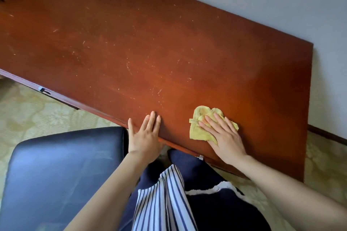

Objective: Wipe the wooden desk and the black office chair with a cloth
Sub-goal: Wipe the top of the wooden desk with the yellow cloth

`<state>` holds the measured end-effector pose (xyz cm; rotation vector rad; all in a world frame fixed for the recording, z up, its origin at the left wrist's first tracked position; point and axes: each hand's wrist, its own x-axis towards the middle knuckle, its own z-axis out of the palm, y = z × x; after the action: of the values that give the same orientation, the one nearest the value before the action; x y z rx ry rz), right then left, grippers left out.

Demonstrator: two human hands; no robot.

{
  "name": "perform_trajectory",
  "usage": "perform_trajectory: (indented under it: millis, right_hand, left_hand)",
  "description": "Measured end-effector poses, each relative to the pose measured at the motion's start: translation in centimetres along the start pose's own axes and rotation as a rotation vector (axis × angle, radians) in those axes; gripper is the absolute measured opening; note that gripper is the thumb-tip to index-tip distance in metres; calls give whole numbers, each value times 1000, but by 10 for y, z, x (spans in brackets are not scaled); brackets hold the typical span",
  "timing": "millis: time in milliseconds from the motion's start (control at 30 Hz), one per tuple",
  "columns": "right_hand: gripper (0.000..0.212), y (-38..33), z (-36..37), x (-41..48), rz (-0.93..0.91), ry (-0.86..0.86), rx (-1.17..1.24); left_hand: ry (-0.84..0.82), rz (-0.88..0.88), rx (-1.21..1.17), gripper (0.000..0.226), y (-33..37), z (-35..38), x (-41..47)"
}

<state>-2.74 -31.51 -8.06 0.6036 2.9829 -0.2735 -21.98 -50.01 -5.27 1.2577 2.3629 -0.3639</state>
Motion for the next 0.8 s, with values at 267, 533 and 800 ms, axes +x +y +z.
perform_trajectory:
  millis: [267,533,800]
  right_hand:
    - [56,58,-21,94,242,-146,-119]
    - [54,20,-35,189,418,-281,103]
    - [57,-38,-11,151,5,-241,-53]
  left_hand:
    - [-15,-40,-14,80,8,-5,-2]
    - [-50,-79,-46,82,13,-9,-1]
    - [-49,-90,-49,85,13,-5,-2]
